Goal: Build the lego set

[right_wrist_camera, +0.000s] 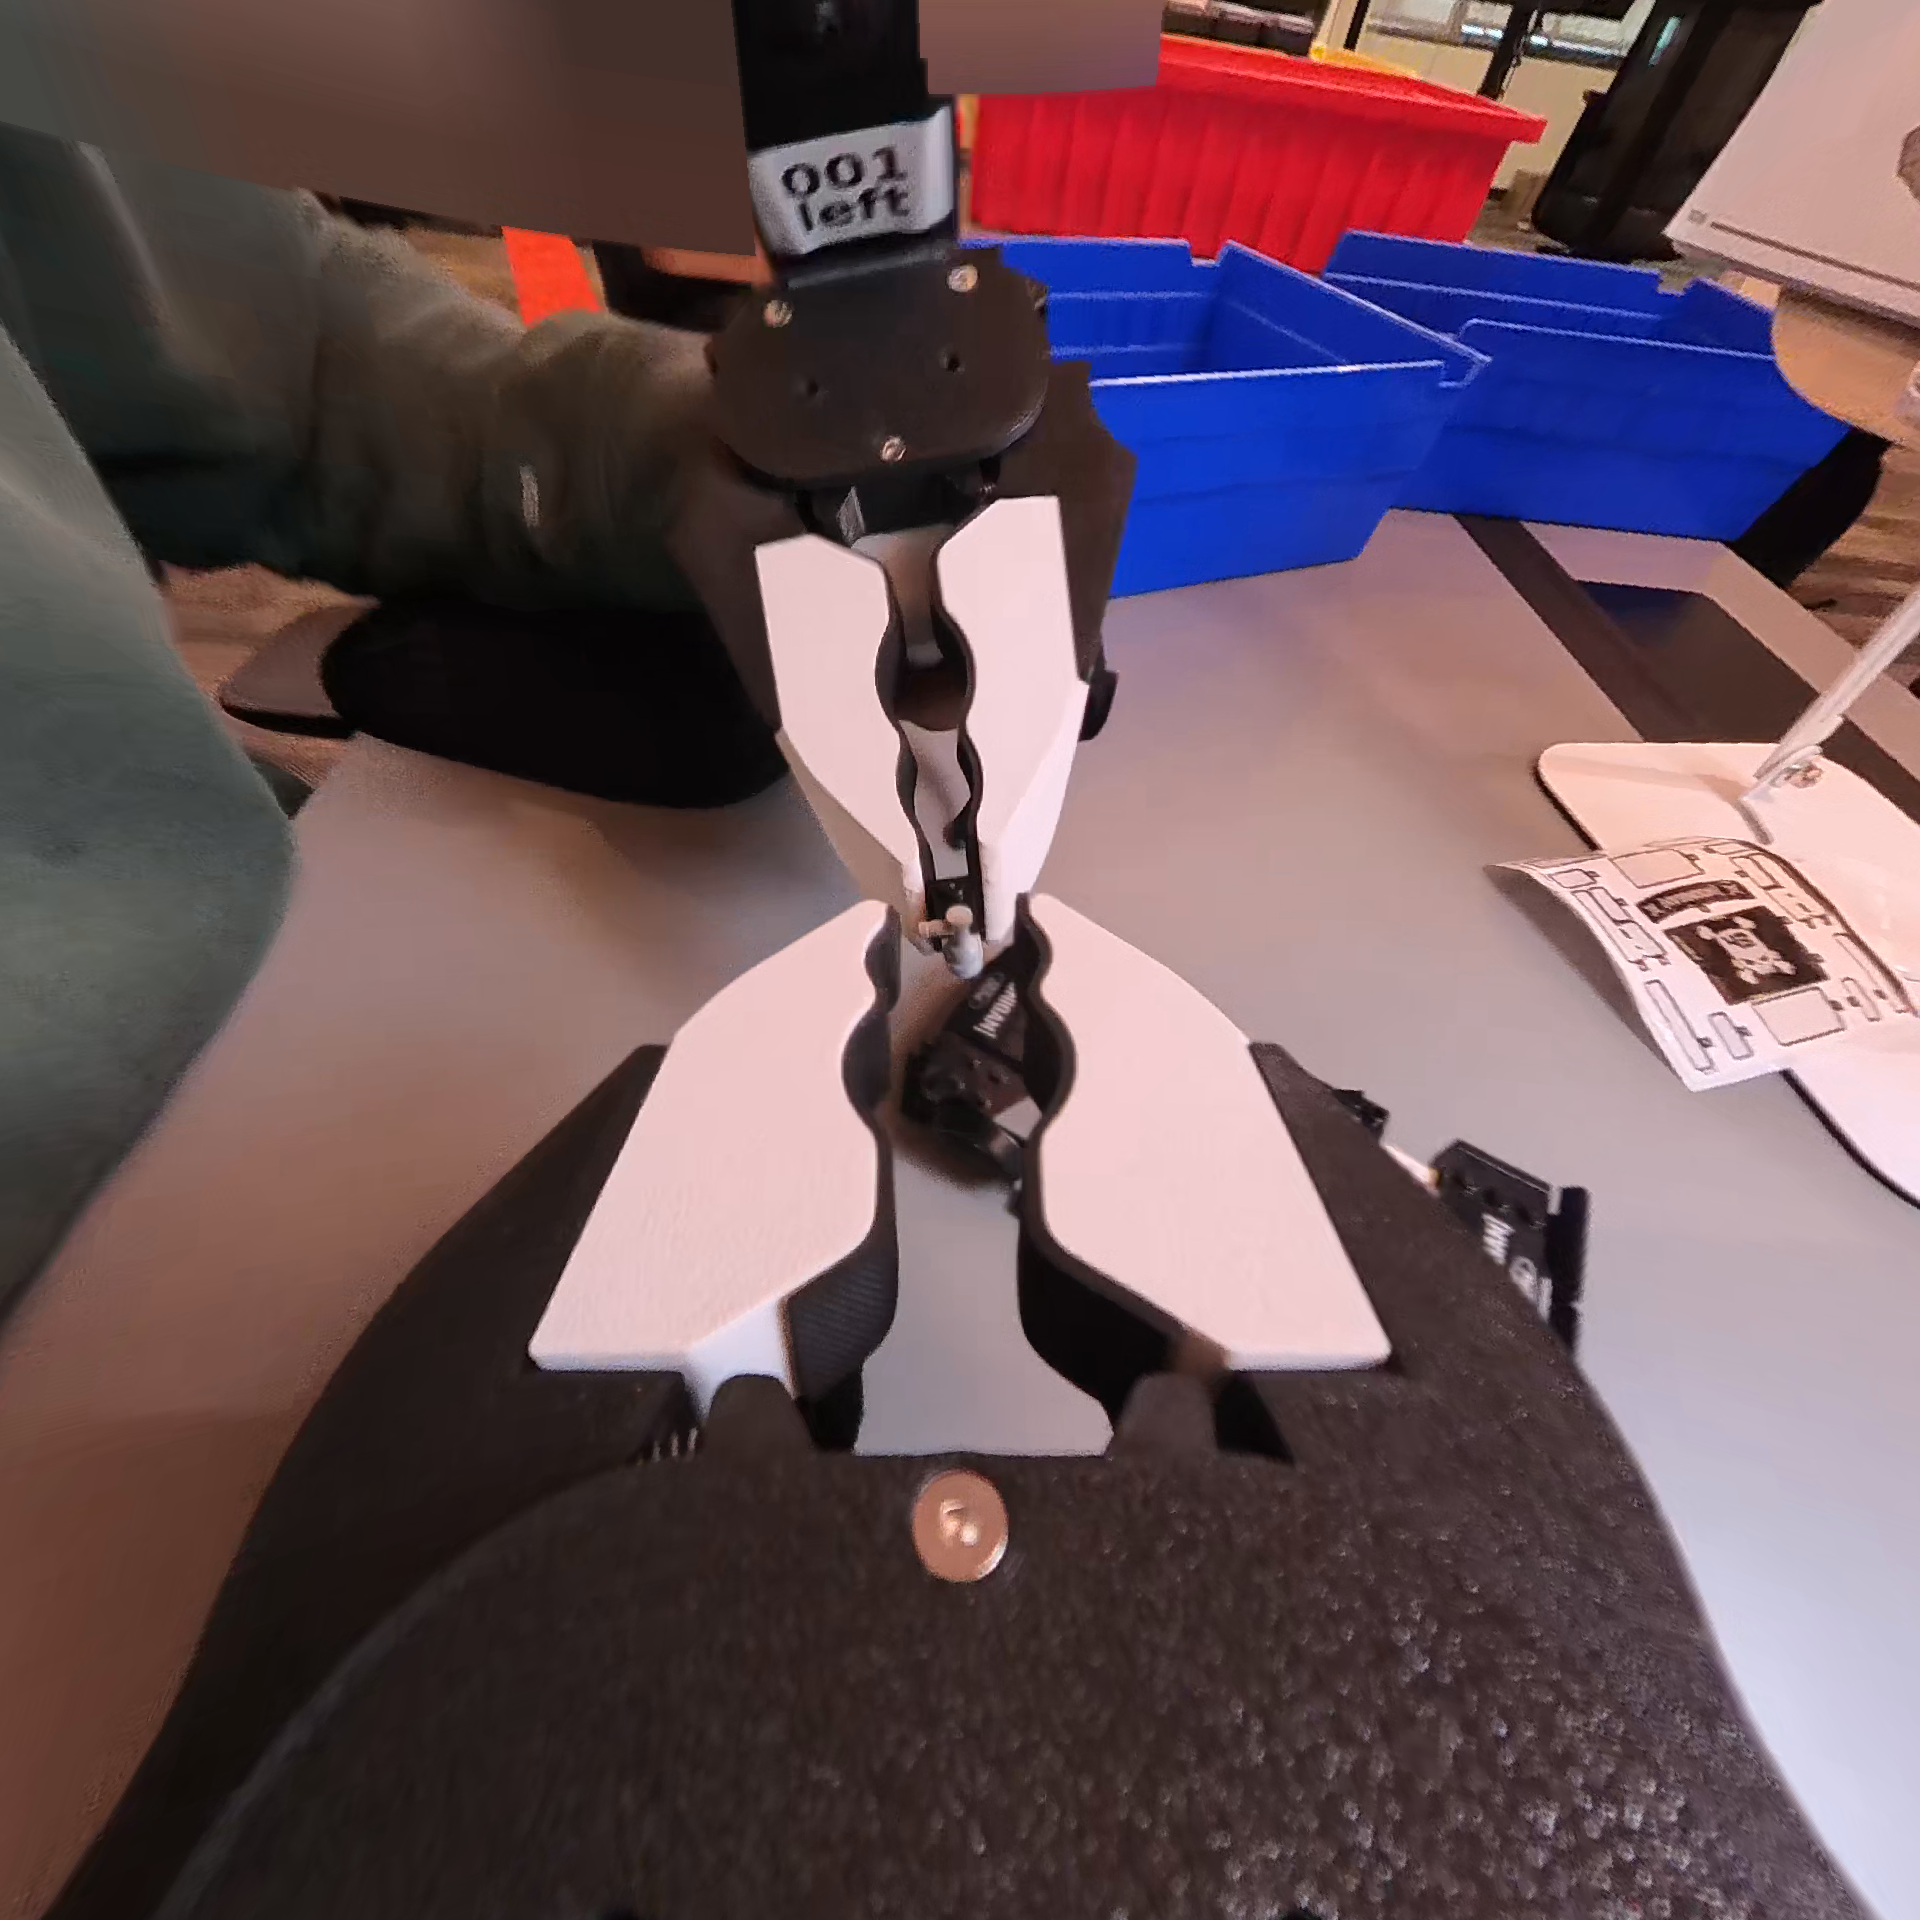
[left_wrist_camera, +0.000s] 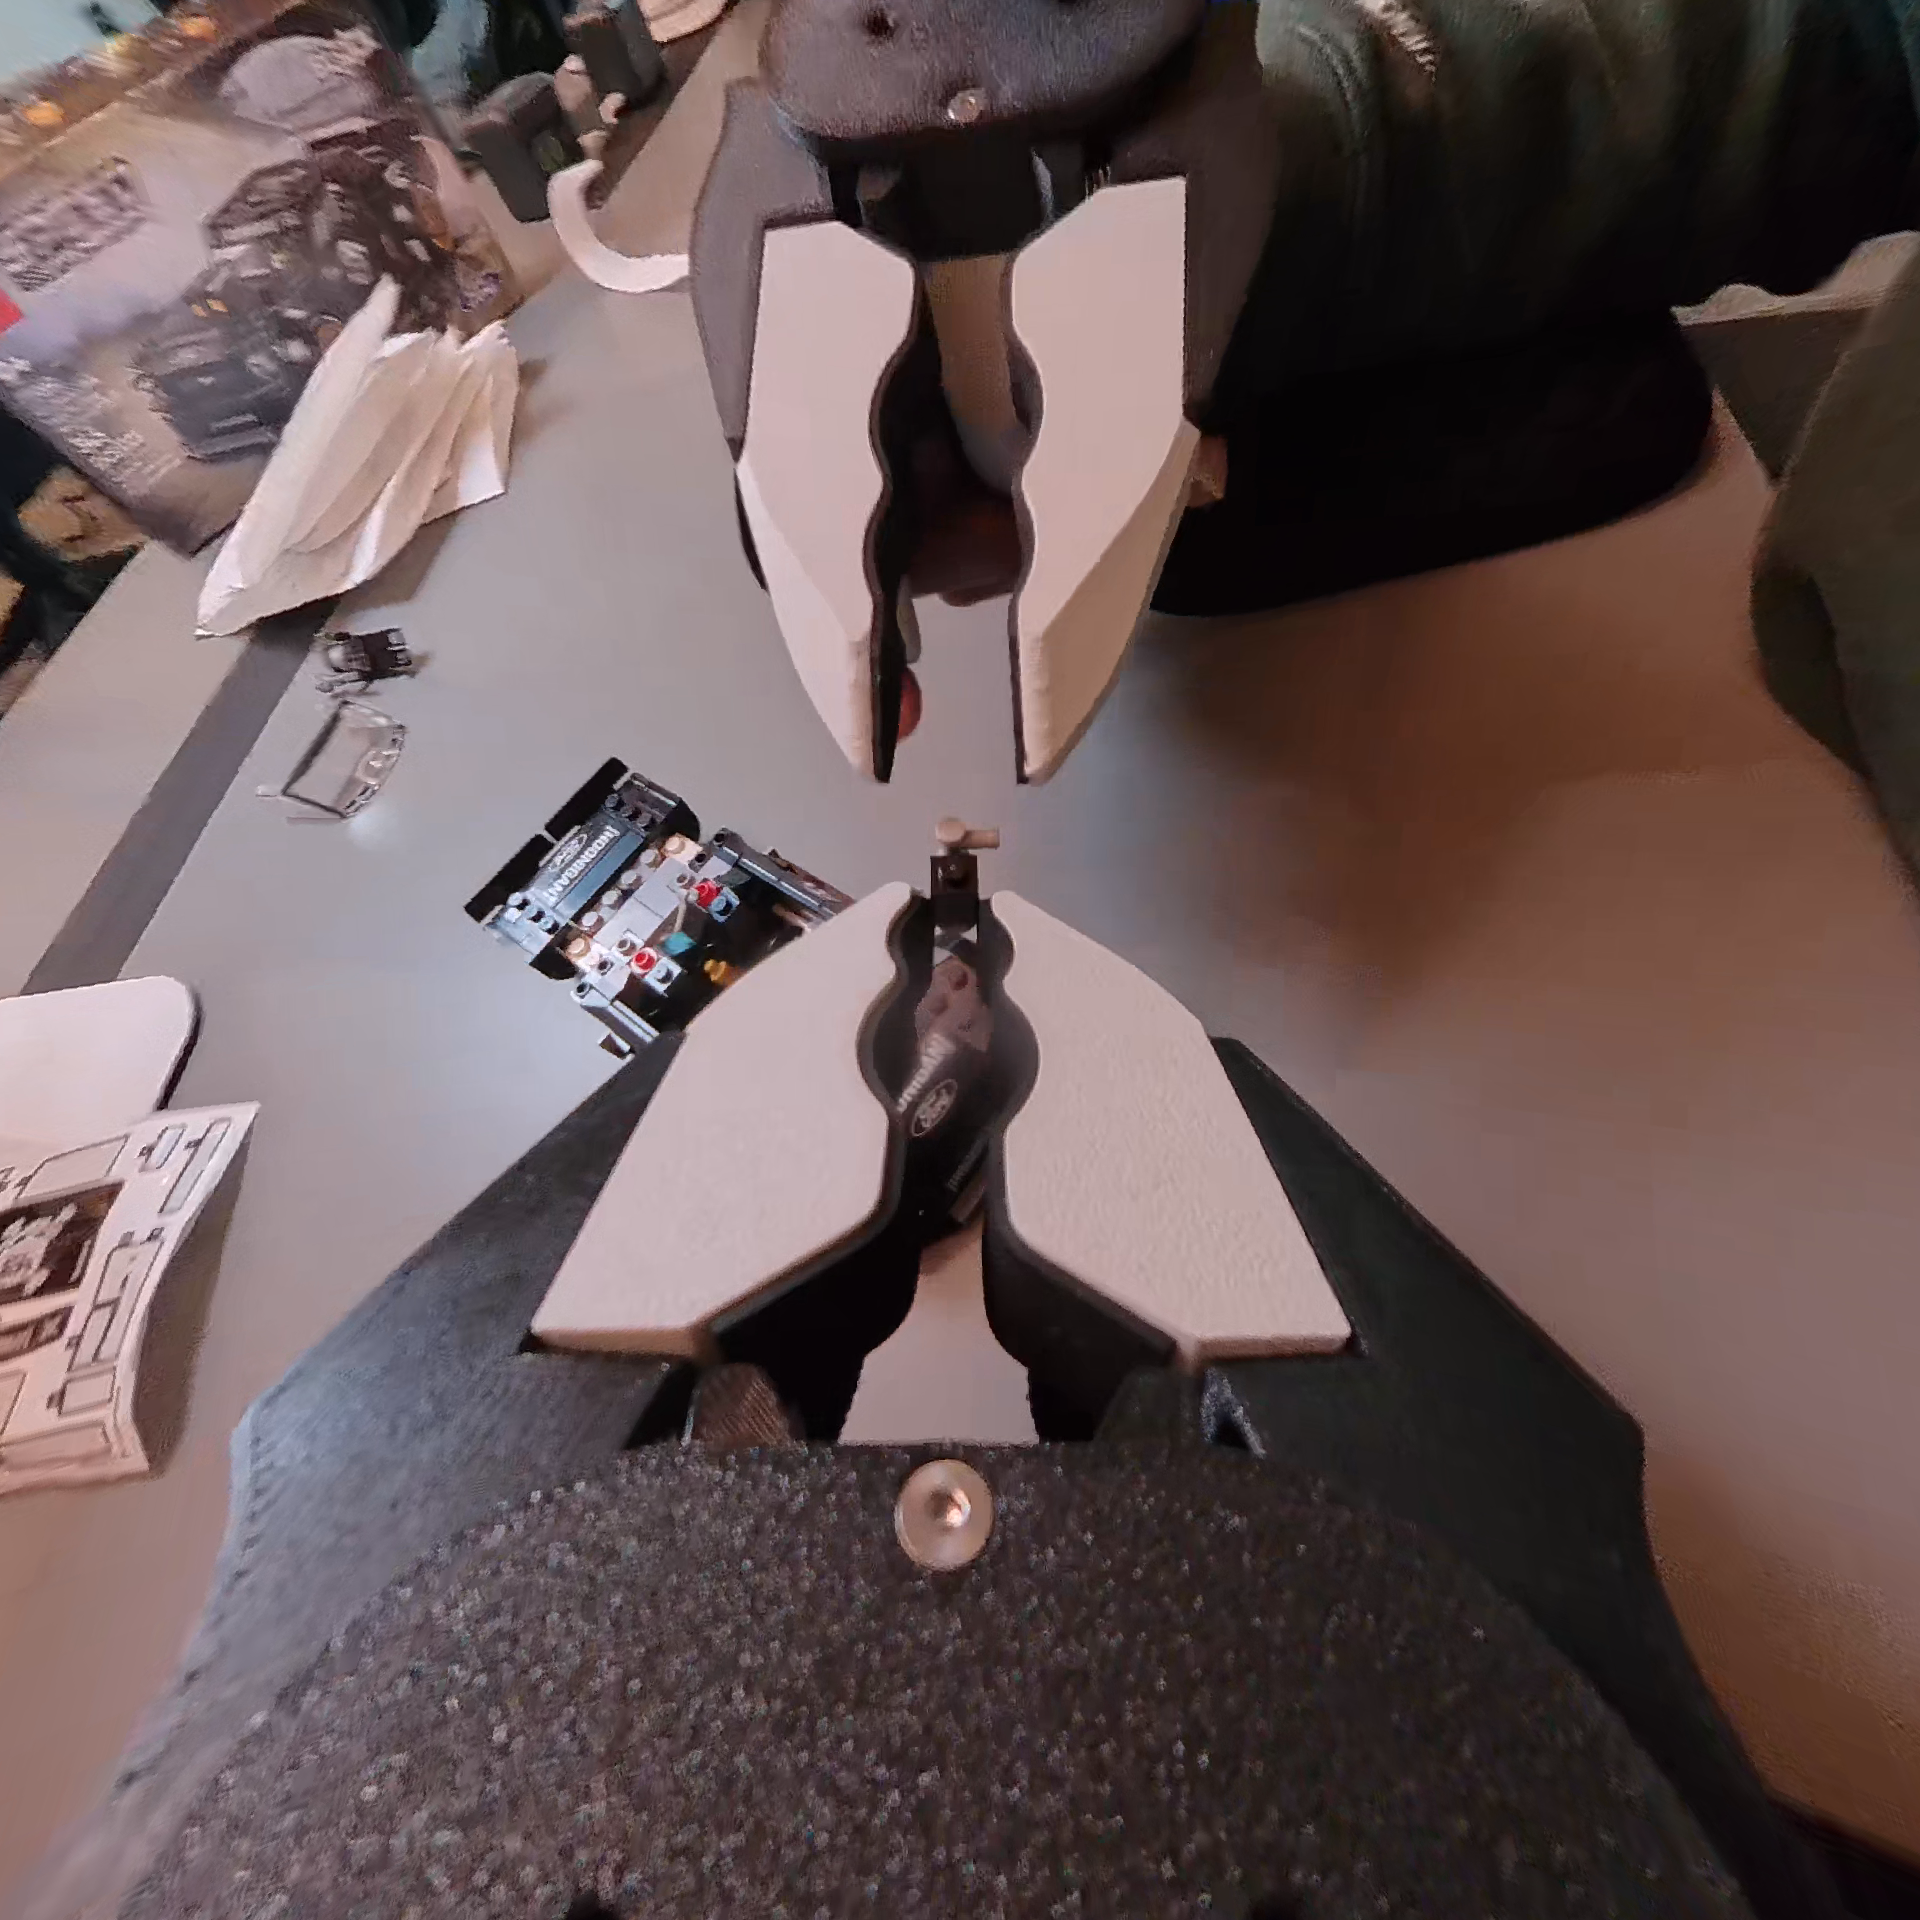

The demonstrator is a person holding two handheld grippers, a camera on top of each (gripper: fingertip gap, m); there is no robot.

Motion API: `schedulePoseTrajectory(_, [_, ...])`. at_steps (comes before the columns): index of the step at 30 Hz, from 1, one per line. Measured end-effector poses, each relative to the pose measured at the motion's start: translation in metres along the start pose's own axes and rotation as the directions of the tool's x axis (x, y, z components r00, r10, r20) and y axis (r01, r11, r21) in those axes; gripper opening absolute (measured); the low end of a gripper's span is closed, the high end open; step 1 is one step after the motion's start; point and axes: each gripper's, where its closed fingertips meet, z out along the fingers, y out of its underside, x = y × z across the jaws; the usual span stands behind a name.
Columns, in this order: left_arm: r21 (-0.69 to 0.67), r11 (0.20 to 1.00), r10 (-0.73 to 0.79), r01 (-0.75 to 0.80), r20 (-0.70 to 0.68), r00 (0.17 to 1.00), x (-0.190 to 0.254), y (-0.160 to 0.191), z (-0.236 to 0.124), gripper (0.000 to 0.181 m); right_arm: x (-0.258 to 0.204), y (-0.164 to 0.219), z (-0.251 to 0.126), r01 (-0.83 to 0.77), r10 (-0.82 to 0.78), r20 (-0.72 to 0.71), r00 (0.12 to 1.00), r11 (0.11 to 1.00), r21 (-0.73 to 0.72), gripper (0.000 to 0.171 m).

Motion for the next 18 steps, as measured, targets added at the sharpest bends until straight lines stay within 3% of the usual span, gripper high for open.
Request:
schedulePoseTrajectory(5, [0.0, 0.997, 0.07, -0.071, -0.137, 0.988, -0.029, -0.003, 0.007, 0.008, 0.027, 0.003, 0.004, 0.032, -0.035, -0.048, 0.998, 0.997, -0.076, 0.019])
schedulePoseTrajectory(8, [0.001, 0.996, 0.093, -0.094, -0.209, 0.973, -0.048, -0.004, 0.012, 0.009, 0.05, 0.004, 0.004, 0.025, -0.039, -0.116, 0.992, 0.992, -0.124, 0.01])
schedulePoseTrajectory(18, [0.058, 0.998, -0.008, 0.016, -0.152, 0.988, -0.087, 0.009, 0.02, 0.011, 0.09, 0.025, 0.0, -0.173, 0.144, -0.288, 0.947, 0.982, -0.078, 0.008])
